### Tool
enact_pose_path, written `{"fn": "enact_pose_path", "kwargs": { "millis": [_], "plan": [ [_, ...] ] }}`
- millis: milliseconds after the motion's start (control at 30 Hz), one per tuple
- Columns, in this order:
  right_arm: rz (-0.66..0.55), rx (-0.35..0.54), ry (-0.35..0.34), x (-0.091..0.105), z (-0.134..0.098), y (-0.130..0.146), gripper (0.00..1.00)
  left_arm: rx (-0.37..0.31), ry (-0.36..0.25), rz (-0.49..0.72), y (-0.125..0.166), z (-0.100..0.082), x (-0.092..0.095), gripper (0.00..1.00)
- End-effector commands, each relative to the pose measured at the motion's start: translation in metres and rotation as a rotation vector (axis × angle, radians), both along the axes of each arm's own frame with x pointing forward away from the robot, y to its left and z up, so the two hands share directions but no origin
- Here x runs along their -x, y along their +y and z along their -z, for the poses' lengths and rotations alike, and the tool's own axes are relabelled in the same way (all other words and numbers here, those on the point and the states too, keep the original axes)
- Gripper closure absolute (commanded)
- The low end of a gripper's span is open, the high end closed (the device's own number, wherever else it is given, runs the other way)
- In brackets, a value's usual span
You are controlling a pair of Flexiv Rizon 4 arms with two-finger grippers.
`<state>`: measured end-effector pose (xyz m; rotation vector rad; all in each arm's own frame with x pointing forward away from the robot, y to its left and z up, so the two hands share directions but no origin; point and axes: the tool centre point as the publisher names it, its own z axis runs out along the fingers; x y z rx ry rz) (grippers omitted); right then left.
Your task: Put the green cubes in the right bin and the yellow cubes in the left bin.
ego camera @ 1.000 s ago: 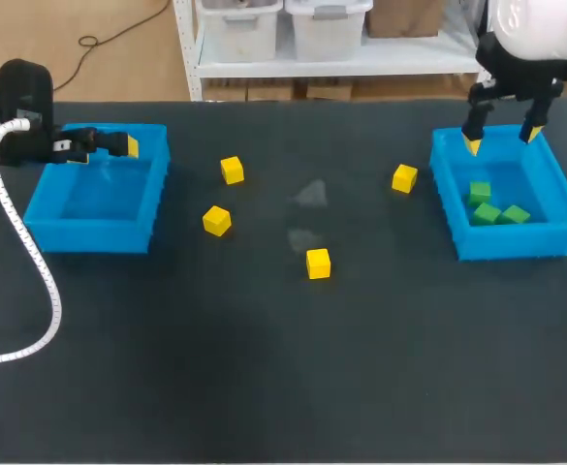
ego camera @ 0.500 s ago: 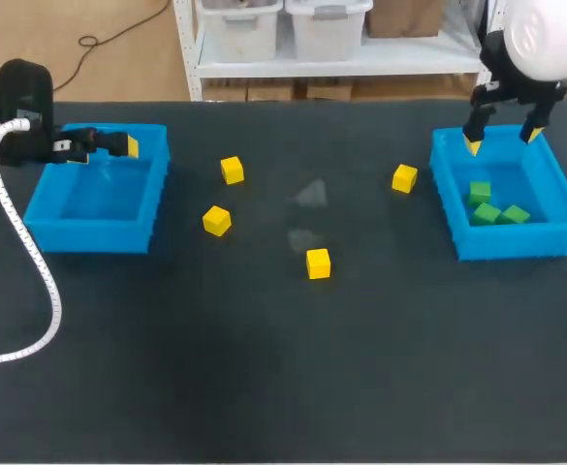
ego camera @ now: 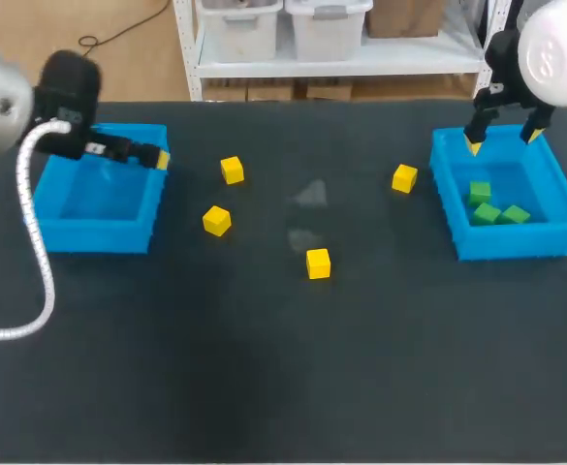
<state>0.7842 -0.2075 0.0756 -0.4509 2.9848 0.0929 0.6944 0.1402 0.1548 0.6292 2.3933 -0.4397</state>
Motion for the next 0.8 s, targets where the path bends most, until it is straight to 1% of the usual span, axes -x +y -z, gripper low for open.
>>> {"fn": "enact_pose_path", "kwargs": {
  "millis": [33, 100, 133, 233, 433, 600, 800],
  "plan": [
    [0.01, -0.049, -0.174, 0.007, 0.0, -0.001, 0.0, -0.198, 0.061, 0.011, -0.035, -0.005, -0.025, 0.0],
    [0.01, -0.049, -0.174, 0.007, 0.0, -0.001, 0.0, -0.223, 0.063, 0.045, -0.045, -0.005, -0.027, 0.0],
    [0.01, -0.049, -0.174, 0.007, 0.0, -0.001, 0.0, -0.231, 0.073, 0.057, -0.049, -0.003, -0.027, 0.0],
    [0.01, -0.049, -0.174, 0.007, 0.0, -0.001, 0.0, -0.263, 0.126, 0.086, -0.06, 0.008, -0.027, 0.0],
    [0.01, -0.049, -0.174, 0.007, 0.0, -0.001, 0.0, -0.305, 0.244, 0.081, -0.07, 0.038, -0.024, 0.0],
    [0.01, -0.049, -0.174, 0.007, 0.0, -0.001, 0.0, -0.33, 0.298, 0.055, -0.074, 0.059, -0.028, 0.0],
    [0.01, -0.049, -0.174, 0.007, 0.0, -0.001, 0.0, -0.36, 0.333, 0.05, -0.081, 0.077, -0.033, 0.0]
  ]
}}
